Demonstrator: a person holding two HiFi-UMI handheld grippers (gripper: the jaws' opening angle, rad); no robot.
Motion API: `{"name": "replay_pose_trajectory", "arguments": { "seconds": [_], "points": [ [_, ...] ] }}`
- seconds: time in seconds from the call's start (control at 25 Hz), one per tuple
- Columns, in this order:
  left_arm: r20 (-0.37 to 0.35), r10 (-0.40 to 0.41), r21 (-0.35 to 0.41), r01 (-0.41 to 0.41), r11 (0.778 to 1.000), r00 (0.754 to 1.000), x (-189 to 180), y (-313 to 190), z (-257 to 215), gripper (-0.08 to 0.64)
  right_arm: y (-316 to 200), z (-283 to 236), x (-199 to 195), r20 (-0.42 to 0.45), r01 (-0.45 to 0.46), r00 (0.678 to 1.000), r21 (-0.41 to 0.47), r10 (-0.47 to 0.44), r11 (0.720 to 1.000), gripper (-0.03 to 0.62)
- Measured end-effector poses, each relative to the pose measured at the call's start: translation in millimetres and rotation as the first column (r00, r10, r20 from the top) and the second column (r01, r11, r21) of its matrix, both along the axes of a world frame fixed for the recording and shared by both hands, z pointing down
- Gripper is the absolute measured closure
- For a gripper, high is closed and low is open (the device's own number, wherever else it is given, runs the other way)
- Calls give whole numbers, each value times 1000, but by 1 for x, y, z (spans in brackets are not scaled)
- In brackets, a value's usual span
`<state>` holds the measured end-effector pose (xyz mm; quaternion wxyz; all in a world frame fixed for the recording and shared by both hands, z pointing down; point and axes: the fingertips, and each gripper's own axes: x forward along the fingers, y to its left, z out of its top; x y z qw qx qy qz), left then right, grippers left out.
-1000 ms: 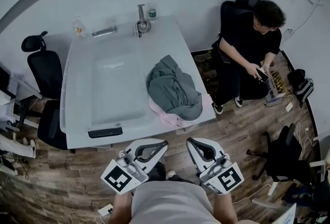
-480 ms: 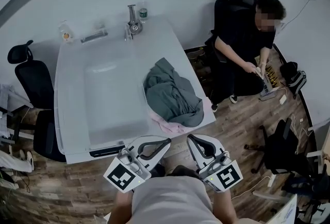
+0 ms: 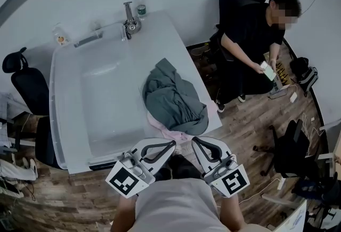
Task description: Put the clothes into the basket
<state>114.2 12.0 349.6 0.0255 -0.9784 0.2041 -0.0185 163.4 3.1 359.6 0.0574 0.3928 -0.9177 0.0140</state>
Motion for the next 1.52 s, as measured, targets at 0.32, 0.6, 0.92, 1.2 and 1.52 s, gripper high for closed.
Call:
{"name": "replay_pose_trajectory", "arguments": {
  "seconds": [0.32, 0.6, 0.92, 1.2, 1.52],
  "points": [
    [22, -20, -44, 21, 999, 1000, 23, -36, 9, 555, -47, 11, 28, -14, 0, 1000, -19, -1, 1000, 586],
    [41, -11, -46, 13, 999, 999, 37, -60, 15, 555, -69, 34, 32, -118, 6, 993, -69, -15, 998, 586],
    [55, -5, -82, 10, 997, 998, 46, -76, 24, 555, -87, 53, 37, -148, 0, 989, -112, -17, 994, 581],
    [70, 6, -95, 0, 995, 998, 49, -84, 30, 555, -95, 78, 35, -224, 7, 974, -153, -42, 988, 505],
    [87, 17, -114, -7, 993, 996, 54, -88, 34, 555, -101, 105, 36, -276, 12, 958, -210, -71, 978, 411]
  ]
}}
